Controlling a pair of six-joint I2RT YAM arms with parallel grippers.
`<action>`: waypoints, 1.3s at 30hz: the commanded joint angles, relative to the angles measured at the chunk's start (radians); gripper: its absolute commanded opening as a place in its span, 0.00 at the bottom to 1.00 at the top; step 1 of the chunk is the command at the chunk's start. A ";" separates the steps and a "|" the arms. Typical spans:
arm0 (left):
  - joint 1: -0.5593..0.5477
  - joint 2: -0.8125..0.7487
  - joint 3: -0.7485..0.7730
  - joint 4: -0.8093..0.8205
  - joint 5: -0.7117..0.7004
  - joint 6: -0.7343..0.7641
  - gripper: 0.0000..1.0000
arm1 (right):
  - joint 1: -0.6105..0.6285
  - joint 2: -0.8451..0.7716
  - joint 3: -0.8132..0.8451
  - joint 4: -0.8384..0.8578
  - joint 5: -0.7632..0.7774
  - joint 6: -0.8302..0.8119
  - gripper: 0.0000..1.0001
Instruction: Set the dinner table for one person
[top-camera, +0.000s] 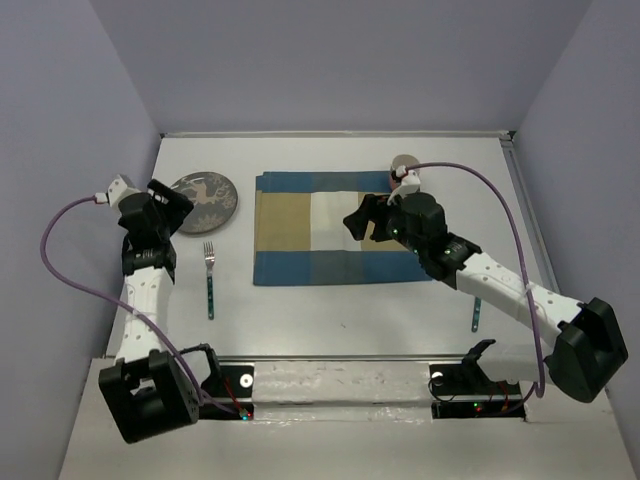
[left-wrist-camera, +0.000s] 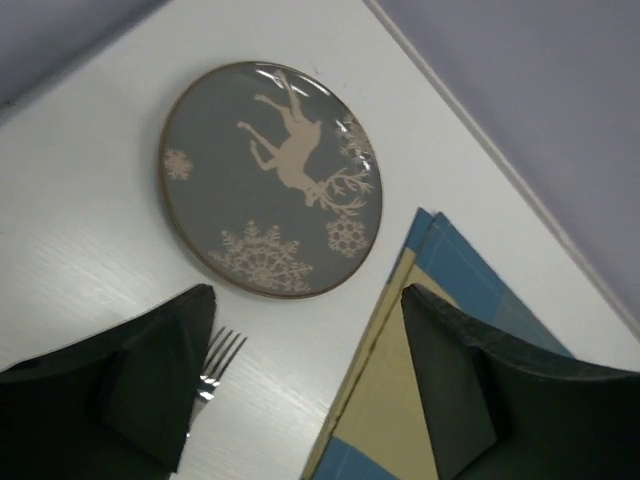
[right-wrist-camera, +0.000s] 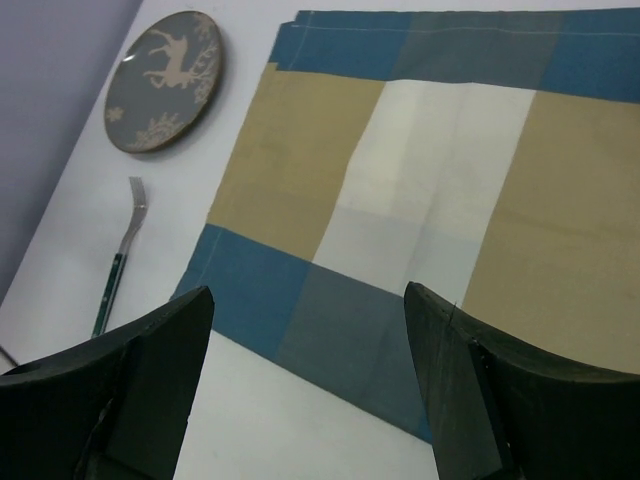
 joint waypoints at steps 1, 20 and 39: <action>0.155 0.138 -0.115 0.214 0.302 -0.220 0.82 | 0.053 -0.082 -0.038 0.088 0.020 0.025 0.82; 0.241 0.624 -0.056 0.435 0.328 -0.324 0.73 | 0.053 -0.142 -0.071 0.078 0.024 -0.003 0.81; 0.218 0.858 0.008 0.678 0.376 -0.468 0.03 | 0.053 -0.030 0.005 0.084 -0.074 0.056 0.77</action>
